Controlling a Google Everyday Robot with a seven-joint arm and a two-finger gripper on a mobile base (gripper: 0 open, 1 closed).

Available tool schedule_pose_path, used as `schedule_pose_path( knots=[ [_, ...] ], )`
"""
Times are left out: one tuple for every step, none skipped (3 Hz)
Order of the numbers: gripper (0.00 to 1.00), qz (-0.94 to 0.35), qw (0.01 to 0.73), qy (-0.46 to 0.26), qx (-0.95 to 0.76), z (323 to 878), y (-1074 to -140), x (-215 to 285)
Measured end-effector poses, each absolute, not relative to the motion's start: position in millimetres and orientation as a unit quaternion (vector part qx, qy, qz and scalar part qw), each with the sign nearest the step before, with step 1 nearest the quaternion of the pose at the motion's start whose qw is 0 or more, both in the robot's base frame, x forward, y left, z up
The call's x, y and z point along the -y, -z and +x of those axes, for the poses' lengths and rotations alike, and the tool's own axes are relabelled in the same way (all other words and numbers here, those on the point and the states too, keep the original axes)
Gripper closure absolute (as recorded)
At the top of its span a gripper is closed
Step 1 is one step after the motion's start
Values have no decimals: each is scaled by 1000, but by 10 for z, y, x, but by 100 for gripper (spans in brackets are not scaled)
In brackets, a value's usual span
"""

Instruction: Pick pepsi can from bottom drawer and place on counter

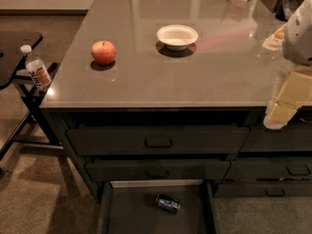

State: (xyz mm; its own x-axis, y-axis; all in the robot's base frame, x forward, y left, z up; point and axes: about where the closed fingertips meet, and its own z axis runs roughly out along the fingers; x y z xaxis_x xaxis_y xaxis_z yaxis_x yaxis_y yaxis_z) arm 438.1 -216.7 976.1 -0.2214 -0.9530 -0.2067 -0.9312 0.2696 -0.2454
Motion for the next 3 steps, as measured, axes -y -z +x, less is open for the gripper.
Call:
schedule_pose_path(
  knots=[
    [0, -605, 164, 35, -778, 4378, -9757, 2160],
    [0, -610, 166, 20, -775, 4325, -9485, 2081],
    [0, -614, 157, -16, -773, 4209, -8882, 2010]
  ],
)
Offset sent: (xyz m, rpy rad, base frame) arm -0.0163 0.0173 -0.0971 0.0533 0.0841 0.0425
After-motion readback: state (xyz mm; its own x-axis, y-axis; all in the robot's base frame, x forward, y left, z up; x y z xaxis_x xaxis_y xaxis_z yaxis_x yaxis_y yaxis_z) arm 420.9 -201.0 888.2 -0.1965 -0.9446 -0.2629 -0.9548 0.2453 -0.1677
